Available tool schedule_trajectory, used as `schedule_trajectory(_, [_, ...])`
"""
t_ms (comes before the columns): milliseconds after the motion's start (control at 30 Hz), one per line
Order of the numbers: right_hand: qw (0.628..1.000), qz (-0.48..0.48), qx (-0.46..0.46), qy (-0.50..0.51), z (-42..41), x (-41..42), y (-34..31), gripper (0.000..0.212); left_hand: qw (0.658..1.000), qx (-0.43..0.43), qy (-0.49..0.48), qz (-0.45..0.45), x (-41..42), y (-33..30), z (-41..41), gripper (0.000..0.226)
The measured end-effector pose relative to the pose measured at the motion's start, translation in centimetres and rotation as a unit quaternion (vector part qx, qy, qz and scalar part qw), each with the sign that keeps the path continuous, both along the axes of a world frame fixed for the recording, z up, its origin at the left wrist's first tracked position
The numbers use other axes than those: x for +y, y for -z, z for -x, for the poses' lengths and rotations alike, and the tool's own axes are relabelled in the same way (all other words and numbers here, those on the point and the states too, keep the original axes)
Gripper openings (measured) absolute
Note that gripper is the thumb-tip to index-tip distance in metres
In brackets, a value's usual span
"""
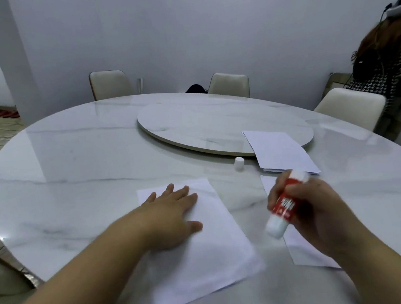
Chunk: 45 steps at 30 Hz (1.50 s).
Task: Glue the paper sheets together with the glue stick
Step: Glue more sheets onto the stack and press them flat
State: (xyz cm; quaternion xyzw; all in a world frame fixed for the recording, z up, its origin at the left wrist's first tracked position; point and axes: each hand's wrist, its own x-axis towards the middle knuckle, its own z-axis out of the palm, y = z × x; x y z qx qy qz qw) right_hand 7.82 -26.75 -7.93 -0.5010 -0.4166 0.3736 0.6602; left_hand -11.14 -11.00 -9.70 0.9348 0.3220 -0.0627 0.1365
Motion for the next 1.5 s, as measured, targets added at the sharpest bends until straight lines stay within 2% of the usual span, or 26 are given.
schedule_trajectory(33, [0.996,-0.038,0.074,0.021,0.1,-0.2,-0.5,0.013,0.999,0.037,0.034,0.017,0.3,-0.9,0.1,0.064])
schedule_trajectory(100, [0.98,-0.095,0.164,0.064,0.4,-0.4,-1.8,0.007,0.991,0.08,0.096,0.045,0.4,-2.6,0.3,0.064])
schedule_trajectory(167, [0.974,-0.097,0.182,0.099,0.4,-0.3,-2.7,0.027,0.993,0.032,0.104,0.053,-0.3,-3.0,0.0,0.061])
schedule_trajectory(267, [0.985,-0.057,0.049,0.153,0.7,0.8,-2.8,0.016,0.996,-0.084,0.012,0.007,-2.3,-1.1,-0.9,0.054])
schedule_trajectory(400, [0.979,-0.027,-0.126,0.157,1.6,3.4,-1.3,0.003,0.999,-0.046,0.02,-0.005,-2.9,0.8,-0.6,0.061])
schedule_trajectory(533, [0.967,0.03,-0.226,0.113,2.1,5.9,0.4,0.005,0.998,-0.06,0.028,-0.011,-2.5,1.0,0.0,0.062])
schedule_trajectory(700, [0.954,0.067,-0.29,0.05,2.0,8.0,0.8,0.005,0.998,-0.063,0.026,-0.006,-2.3,1.1,0.1,0.062])
schedule_trajectory(867, [0.928,0.092,-0.36,0.033,1.7,7.7,0.1,0.003,0.998,-0.065,0.025,-0.003,-2.4,0.8,0.0,0.062])
schedule_trajectory(1067, [0.924,0.111,-0.366,-0.014,1.5,5.2,-0.8,0.006,0.998,-0.063,0.02,-0.004,-2.4,0.6,0.0,0.063])
schedule_trajectory(1200, [0.939,0.104,-0.321,-0.059,1.3,2.8,-0.6,0.004,0.998,-0.065,0.026,-0.006,-2.4,0.9,0.1,0.062])
schedule_trajectory(1267, [0.956,0.101,-0.268,-0.062,1.0,2.1,-0.2,0.004,0.997,-0.063,0.034,-0.01,-2.3,1.0,0.1,0.062])
schedule_trajectory(1367, [0.995,0.036,-0.092,-0.004,0.2,1.4,-0.1,0.008,0.995,-0.025,0.086,0.037,-1.6,0.0,0.1,0.06])
schedule_trajectory(1433, [0.999,-0.029,0.023,0.037,-0.1,1.1,-0.7,0.008,0.983,0.026,0.16,0.085,-1.3,-1.6,0.6,0.059])
schedule_trajectory(1500, [0.989,-0.074,0.112,0.065,-0.2,0.5,-1.7,0.012,0.979,0.001,0.172,0.107,-1.6,-2.6,1.1,0.054])
